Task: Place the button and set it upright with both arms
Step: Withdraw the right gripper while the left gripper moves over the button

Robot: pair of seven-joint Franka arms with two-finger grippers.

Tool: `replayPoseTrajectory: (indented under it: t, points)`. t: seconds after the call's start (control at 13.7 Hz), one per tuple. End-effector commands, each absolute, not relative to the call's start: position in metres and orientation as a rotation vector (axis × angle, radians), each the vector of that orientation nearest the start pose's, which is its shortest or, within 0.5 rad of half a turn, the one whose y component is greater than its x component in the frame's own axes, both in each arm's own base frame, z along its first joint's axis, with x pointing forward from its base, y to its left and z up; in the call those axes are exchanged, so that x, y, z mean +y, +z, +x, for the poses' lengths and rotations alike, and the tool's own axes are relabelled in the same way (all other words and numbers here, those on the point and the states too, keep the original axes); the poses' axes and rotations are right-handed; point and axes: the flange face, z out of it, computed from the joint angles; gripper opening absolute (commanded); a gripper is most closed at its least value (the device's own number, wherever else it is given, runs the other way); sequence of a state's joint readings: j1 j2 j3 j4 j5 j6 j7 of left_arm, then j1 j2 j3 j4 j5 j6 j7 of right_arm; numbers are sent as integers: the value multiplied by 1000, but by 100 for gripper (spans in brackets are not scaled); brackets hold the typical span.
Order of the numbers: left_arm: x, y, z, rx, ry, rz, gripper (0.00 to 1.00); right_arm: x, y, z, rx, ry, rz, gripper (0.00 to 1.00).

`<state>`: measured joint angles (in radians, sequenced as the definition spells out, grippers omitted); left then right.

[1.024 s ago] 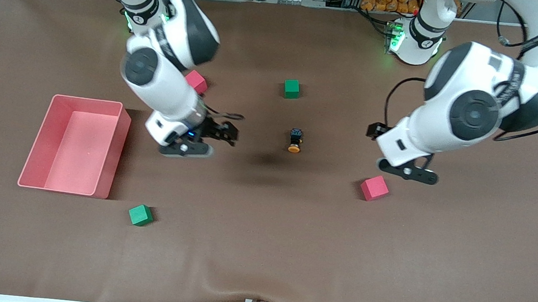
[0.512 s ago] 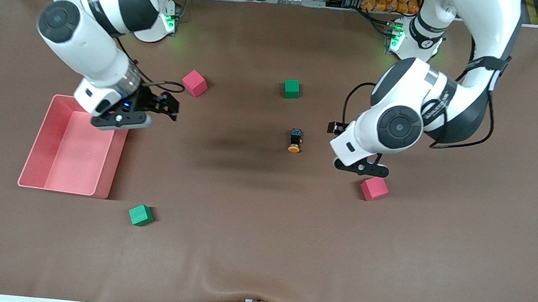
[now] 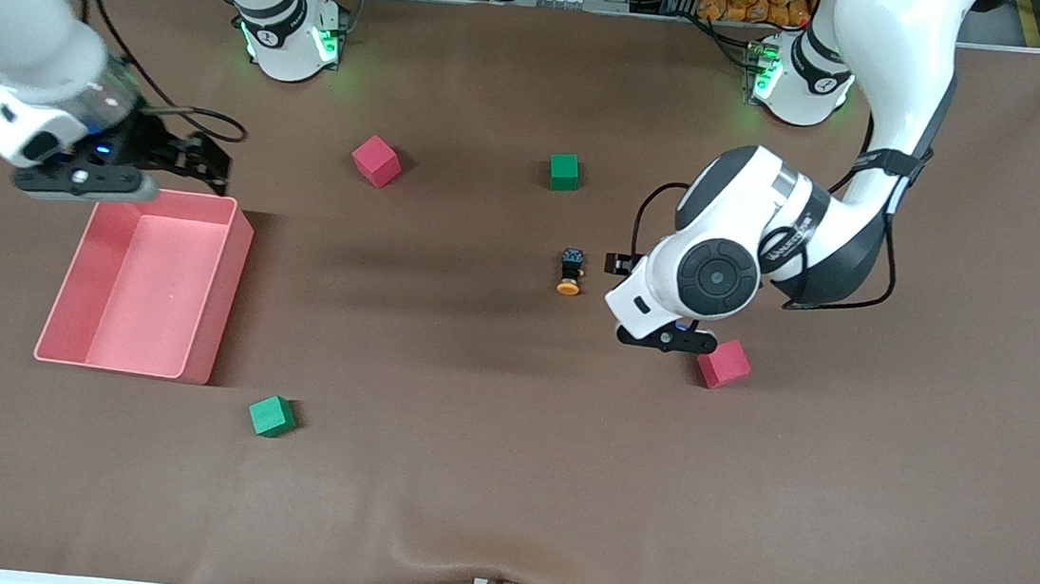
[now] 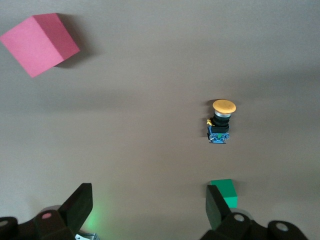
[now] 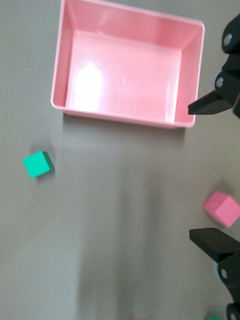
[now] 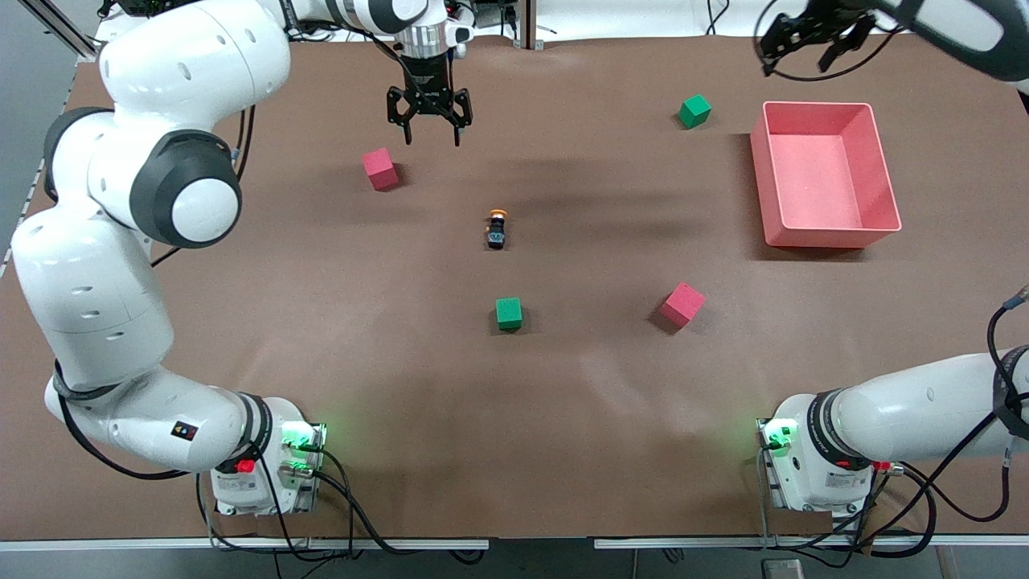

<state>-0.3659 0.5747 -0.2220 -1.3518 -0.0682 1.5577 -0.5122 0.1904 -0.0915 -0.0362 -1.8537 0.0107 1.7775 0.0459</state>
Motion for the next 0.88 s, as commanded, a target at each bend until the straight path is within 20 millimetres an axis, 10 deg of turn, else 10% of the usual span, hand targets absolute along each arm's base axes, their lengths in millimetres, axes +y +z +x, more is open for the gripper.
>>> replayPoseTrajectory:
  t: [0.0,0.8]
  points:
    - [-359,381,576,51,618,-3073,100,31,585,535,-283,-50,-3134,100]
    - [-330,397,590,69,647,-3131,100,-23,663,526,-231,-90,-3167,100]
